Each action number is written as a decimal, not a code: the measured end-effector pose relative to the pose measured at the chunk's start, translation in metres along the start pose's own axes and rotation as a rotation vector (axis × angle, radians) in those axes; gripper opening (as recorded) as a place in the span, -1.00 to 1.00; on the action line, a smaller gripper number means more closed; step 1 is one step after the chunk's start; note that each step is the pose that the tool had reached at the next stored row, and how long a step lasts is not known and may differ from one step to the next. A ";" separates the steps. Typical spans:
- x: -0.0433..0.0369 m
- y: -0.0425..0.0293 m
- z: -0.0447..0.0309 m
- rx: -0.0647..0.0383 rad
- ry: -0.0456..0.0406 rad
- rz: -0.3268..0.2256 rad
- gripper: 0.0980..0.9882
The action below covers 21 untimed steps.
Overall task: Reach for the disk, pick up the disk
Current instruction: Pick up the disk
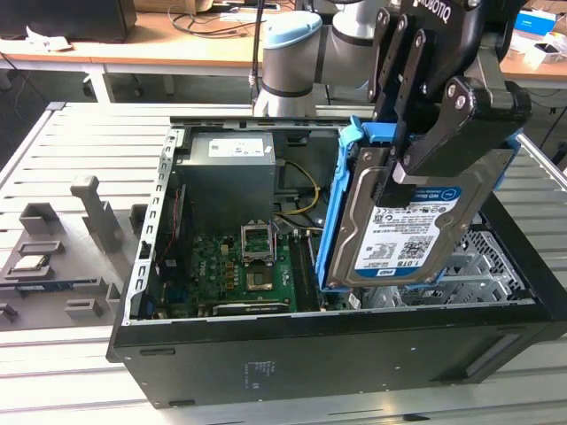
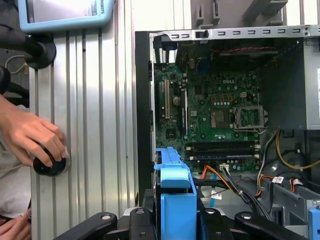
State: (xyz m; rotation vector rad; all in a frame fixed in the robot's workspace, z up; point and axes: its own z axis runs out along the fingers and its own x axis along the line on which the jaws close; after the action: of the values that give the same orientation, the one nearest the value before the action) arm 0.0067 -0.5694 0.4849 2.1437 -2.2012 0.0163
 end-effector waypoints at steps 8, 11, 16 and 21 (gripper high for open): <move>-0.0010 -0.0176 -0.0002 0.000 0.0032 0.000 -0.40; -0.0012 -0.0241 -0.0002 0.000 0.0044 0.000 -0.40; -0.0019 -0.0369 0.0001 0.000 0.0060 0.000 -0.40; -0.0019 -0.0401 0.0002 -0.001 -0.0248 -0.001 -0.40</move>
State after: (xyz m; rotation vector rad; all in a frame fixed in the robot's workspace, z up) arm 0.0467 -0.5686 0.4830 2.1567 -2.2127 -0.0111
